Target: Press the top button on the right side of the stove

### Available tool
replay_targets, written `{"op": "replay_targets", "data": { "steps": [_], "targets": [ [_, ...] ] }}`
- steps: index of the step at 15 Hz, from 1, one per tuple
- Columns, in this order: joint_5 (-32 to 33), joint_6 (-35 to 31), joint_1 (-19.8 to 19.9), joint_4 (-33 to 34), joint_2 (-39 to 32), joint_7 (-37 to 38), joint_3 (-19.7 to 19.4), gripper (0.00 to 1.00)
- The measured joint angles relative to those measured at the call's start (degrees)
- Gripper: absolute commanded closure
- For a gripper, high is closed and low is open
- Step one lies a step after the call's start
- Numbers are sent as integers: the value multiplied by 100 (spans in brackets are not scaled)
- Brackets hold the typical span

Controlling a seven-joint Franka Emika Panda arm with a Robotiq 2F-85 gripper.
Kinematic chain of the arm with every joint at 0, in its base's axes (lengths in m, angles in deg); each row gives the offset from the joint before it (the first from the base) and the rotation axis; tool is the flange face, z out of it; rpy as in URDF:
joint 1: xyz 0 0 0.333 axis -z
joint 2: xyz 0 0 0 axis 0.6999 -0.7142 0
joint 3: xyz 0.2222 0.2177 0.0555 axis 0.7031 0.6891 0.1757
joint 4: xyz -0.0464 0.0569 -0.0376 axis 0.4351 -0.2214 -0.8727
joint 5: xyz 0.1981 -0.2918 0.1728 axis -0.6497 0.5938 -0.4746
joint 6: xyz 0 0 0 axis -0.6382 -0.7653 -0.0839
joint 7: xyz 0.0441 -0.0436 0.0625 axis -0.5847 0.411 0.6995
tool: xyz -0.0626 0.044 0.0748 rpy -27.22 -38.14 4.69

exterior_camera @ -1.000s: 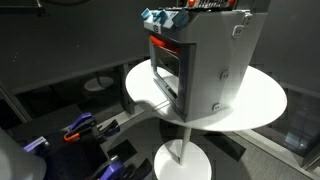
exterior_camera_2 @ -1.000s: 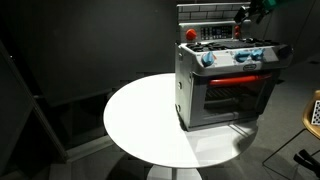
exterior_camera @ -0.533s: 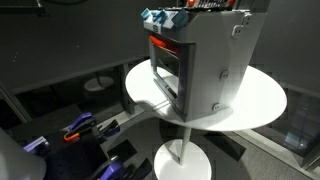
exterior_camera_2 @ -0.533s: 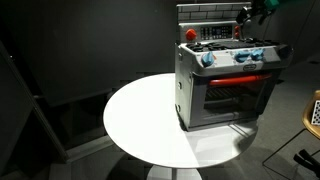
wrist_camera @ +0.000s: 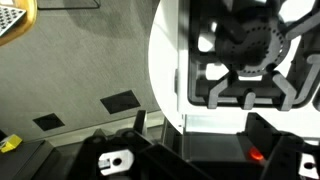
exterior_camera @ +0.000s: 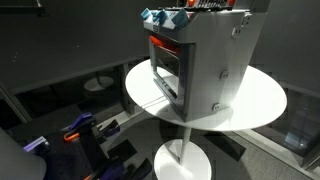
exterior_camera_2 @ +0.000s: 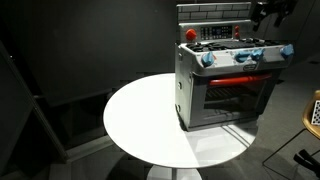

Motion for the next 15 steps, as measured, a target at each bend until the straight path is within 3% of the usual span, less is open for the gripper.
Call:
{"op": "replay_targets", "data": {
  "steps": [9, 15],
  "targets": [
    [-768, 2777, -1, -7, 842, -1033, 6, 0],
    [-783, 3639, -1, -29, 1066, -1297, 7, 0]
  ]
}}
